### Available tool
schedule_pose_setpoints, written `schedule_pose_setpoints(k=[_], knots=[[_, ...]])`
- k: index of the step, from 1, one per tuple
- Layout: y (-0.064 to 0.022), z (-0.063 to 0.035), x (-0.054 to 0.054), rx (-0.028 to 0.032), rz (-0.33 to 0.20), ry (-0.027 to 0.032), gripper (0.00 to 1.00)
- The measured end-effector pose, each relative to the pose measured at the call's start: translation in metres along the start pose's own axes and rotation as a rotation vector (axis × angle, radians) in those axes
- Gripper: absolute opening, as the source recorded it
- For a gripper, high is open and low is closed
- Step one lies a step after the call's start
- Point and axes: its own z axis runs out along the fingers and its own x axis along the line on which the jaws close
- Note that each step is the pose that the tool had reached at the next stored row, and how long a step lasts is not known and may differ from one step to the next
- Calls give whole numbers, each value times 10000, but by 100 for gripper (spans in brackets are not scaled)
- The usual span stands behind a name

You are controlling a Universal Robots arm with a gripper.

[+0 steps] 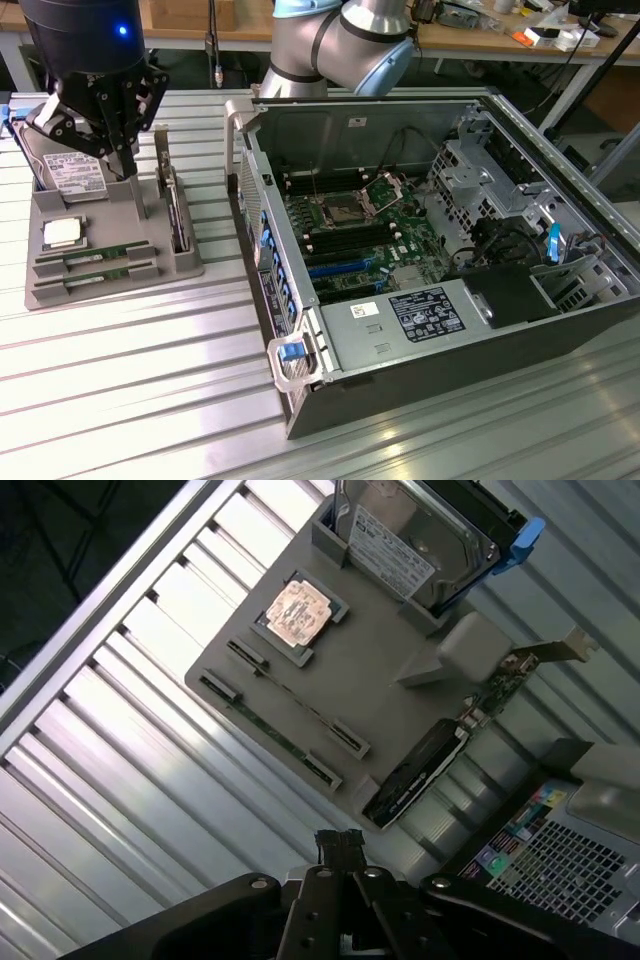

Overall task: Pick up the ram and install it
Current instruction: 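Pick up the ram and move it above insertion slot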

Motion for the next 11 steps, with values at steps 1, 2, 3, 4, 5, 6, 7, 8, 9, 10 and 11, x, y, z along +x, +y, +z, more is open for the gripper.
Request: schedule_pose_setpoints(k=[1, 2, 3, 4, 5, 6, 7, 8, 9, 10, 11], knots=[[0, 0, 0, 2, -58, 3, 11], [0, 0, 0, 3, -102, 4, 11], [0, 0, 0, 7, -227, 10, 11], [0, 0, 0, 10, -376, 17, 11], [0, 0, 0, 12, -429, 19, 11], [0, 0, 0, 13, -469, 21, 11], [0, 0, 0, 14, -511, 23, 11], [0, 0, 0, 15, -555, 25, 11], [0, 0, 0, 16, -598, 26, 11], [0, 1, 0, 16, -639, 27, 11], [0, 0, 0, 17, -684, 30, 11]])
